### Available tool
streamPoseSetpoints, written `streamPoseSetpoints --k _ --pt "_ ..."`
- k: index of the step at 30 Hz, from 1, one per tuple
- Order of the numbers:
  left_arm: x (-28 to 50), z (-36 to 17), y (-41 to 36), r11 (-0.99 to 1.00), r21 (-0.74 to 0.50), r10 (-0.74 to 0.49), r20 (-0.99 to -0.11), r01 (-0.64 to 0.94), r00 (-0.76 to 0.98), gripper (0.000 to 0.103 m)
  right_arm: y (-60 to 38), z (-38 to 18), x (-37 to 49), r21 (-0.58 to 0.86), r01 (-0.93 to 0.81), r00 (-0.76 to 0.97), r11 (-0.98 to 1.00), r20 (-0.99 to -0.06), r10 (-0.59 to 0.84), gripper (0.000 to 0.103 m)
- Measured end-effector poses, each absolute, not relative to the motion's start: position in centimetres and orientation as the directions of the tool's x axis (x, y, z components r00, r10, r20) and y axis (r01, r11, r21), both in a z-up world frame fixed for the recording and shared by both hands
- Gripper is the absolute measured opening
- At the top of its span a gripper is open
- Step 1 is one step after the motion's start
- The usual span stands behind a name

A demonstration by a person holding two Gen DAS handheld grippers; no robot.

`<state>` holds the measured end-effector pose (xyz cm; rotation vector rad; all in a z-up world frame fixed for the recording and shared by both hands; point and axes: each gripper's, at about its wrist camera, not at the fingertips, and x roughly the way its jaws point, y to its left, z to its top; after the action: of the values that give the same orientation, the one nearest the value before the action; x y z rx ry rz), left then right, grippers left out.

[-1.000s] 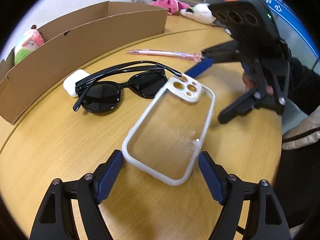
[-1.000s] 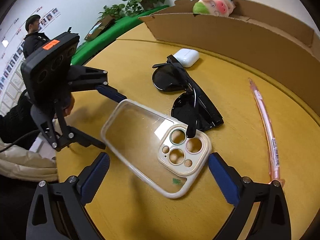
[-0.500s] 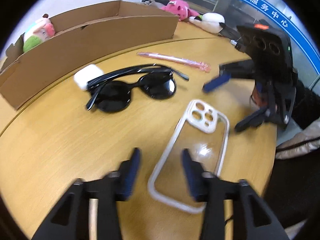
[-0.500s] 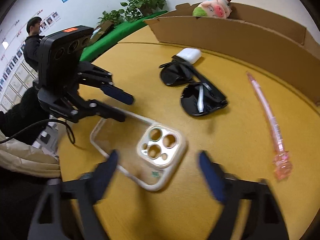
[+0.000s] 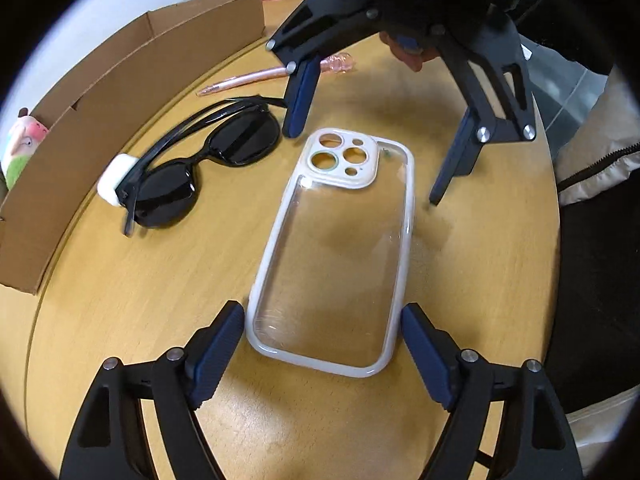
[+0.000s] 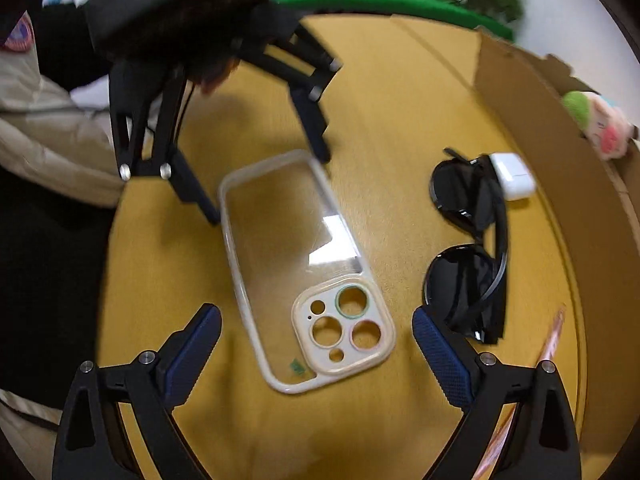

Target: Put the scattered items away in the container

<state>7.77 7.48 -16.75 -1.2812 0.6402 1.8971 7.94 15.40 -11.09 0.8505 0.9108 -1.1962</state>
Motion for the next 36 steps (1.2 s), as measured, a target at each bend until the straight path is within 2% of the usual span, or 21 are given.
streamPoseSetpoints --k 4,6,12,16,22,28,32,36 --pt "7.7 -16.7 7.6 -0.575 -0.007 0.321 -0.922 -0.818 -0.217 0.082 15.3 -11.7 8.6 0.057 0.977 0.131 0.203 -0.919 -0.371 0.093" --pt "7.6 -16.7 7.6 -0.566 -0.005 0.326 -0.92 -0.824 -0.217 0.082 15.5 -11.6 8.4 0.059 0.982 0.126 0.182 -0.915 -0.384 0.086" --pt "7.8 -16.2 8.5 -0.511 0.02 0.318 -0.925 -0.859 -0.211 0.081 16.1 -11.7 8.7 0.055 0.988 0.108 0.144 -0.912 -0.395 0.085" --pt "7.9 -13.7 8.9 -0.48 0.073 0.325 -0.911 -0.874 -0.255 0.081 16.6 -10.5 8.6 0.038 0.992 0.087 0.124 -0.906 -0.414 0.084" --pt "6.0 -6.5 9.3 -0.406 0.214 0.33 -0.872 -0.889 -0.361 0.08 17.1 -5.0 6.4 -0.037 0.995 0.007 0.088 -0.892 -0.452 0.084" --pt "2.1 2.5 7.2 -0.322 0.371 0.321 -0.823 -0.871 -0.469 0.078 16.0 3.6 1.7 -0.188 0.979 -0.131 0.079 -0.874 -0.469 0.083" --pt "-4.0 6.8 6.7 -0.307 0.428 0.322 -0.794 -0.85 -0.516 0.078 15.4 9.6 -3.3 -0.286 0.956 -0.223 0.068 -0.856 -0.466 0.082" --pt "-8.7 9.0 6.4 -0.3 0.457 0.318 -0.78 -0.837 -0.539 0.078 15.7 12.7 -7.7 -0.324 0.945 -0.266 0.05 -0.847 -0.459 0.082"
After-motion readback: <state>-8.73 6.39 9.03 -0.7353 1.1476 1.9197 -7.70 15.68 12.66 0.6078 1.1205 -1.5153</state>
